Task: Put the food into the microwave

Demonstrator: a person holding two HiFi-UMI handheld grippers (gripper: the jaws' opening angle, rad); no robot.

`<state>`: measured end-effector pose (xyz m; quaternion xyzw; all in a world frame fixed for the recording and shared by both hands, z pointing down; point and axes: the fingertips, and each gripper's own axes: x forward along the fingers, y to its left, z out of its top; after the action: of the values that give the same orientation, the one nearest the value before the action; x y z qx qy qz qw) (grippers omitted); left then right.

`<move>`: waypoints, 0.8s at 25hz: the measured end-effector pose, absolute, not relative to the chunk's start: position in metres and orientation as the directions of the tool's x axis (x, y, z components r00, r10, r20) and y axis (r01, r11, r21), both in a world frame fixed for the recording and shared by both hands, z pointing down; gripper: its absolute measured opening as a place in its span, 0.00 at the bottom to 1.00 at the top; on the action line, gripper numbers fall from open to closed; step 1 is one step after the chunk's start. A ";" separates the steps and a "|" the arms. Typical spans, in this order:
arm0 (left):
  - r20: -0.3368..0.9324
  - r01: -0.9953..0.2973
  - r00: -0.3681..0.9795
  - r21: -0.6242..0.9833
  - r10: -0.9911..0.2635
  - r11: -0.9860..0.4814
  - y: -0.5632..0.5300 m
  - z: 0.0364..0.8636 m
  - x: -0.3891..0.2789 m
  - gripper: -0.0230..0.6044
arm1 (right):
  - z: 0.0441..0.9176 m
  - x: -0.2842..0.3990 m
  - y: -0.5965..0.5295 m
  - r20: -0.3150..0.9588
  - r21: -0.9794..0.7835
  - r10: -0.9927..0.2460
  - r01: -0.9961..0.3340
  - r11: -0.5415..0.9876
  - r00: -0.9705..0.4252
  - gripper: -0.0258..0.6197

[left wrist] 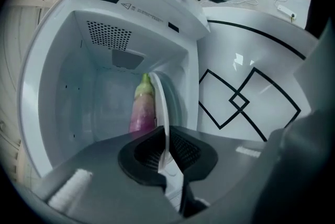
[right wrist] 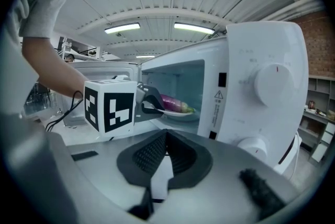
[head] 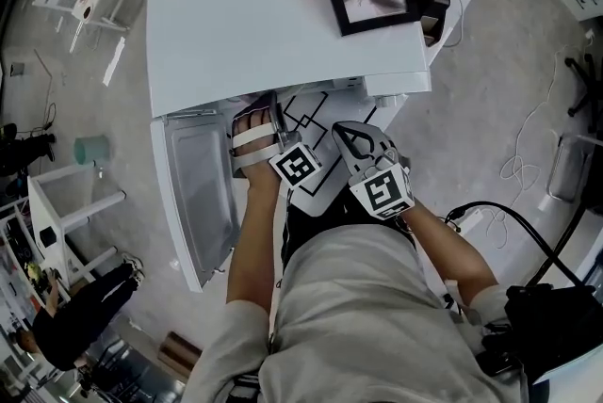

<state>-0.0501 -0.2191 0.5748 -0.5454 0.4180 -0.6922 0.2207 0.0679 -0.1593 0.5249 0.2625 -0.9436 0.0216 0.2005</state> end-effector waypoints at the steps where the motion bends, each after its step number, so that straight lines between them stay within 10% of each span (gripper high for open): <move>1: 0.570 -0.149 -0.304 -0.820 -0.763 -0.552 -0.224 0.575 -0.050 0.08 | 0.525 0.068 -0.160 0.389 0.063 -0.486 -0.504 0.862 -0.783 0.06; 20: 0.603 -0.085 -0.319 -0.786 -0.731 -0.612 -0.262 0.585 -0.070 0.08 | 0.519 0.056 -0.165 0.388 0.082 -0.473 -0.482 0.872 -0.791 0.06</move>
<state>-0.0699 -0.2617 0.5854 -0.5386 0.3787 -0.7183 0.2249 0.0564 -0.1654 0.5191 0.2525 -0.9462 0.0107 0.2024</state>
